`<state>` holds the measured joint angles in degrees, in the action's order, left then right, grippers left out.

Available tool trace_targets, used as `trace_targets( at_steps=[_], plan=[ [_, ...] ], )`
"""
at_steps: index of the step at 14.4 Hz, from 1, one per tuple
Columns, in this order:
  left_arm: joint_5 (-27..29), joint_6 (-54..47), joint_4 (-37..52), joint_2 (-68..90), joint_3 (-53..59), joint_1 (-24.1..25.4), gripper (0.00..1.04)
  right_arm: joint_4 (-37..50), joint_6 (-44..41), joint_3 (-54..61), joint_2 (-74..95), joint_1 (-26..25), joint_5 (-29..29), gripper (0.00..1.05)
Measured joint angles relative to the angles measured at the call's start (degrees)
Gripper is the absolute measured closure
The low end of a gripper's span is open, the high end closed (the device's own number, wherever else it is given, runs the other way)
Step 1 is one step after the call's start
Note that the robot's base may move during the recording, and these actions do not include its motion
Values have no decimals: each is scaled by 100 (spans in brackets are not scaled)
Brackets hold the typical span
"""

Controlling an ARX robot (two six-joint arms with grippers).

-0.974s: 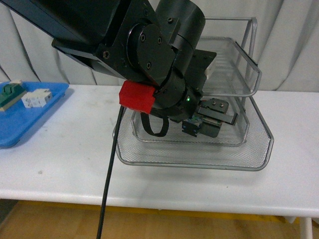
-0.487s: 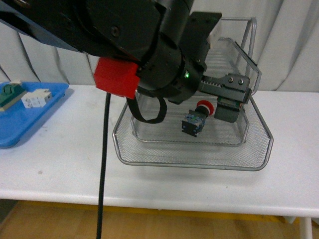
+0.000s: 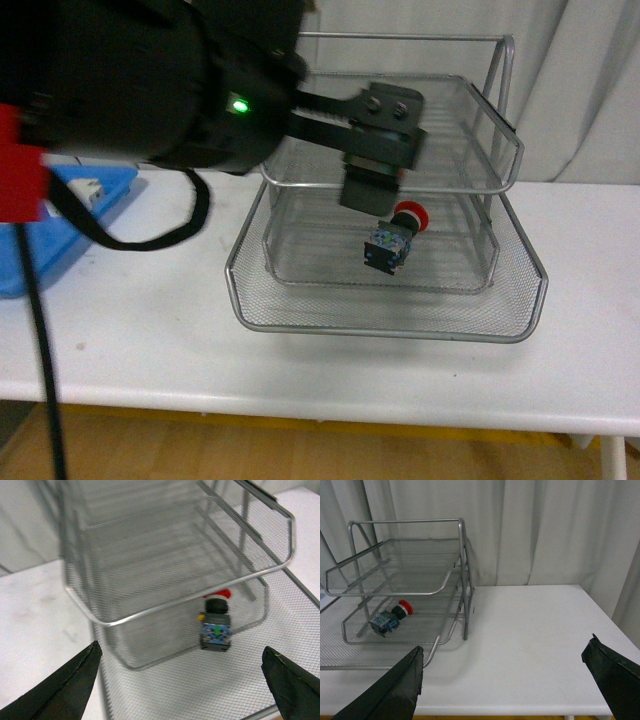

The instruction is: Place button on rack with both arms

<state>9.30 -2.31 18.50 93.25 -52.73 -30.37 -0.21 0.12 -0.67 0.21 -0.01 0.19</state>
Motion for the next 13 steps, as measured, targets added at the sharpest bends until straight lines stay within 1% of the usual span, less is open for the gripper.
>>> trace_targets(
  at_steps=[1,2,3,4,5,6,7,11,13],
  plan=[
    [636,61,1110,-308,538,57,15,2,2,0,0,0,-9,6],
    [1261,103,2168,-1003,1360,380,27,0,0,0,-2,0,-15,6],
    [1316,131,2610,-1521,1926,702,36,-2,0,0,-2,-2,-11,6],
    [1252,199,2914,-2118,2564,1091,51,2,2,0,0,0,-15,6],
    [713,203,2865,-2590,3397,1357,76,0,0,0,0,0,-17,6],
    [407,203,2844,-3185,3869,1720,101,0,0,0,0,0,-15,6],
    [271,221,2791,-3486,4050,1875,103,2,0,0,0,0,-17,6],
    [-192,221,2310,-4463,4627,2299,103,0,0,0,0,0,-15,6],
    [-334,221,2004,-4937,4811,2468,103,0,0,0,0,0,-15,6]
  ],
)
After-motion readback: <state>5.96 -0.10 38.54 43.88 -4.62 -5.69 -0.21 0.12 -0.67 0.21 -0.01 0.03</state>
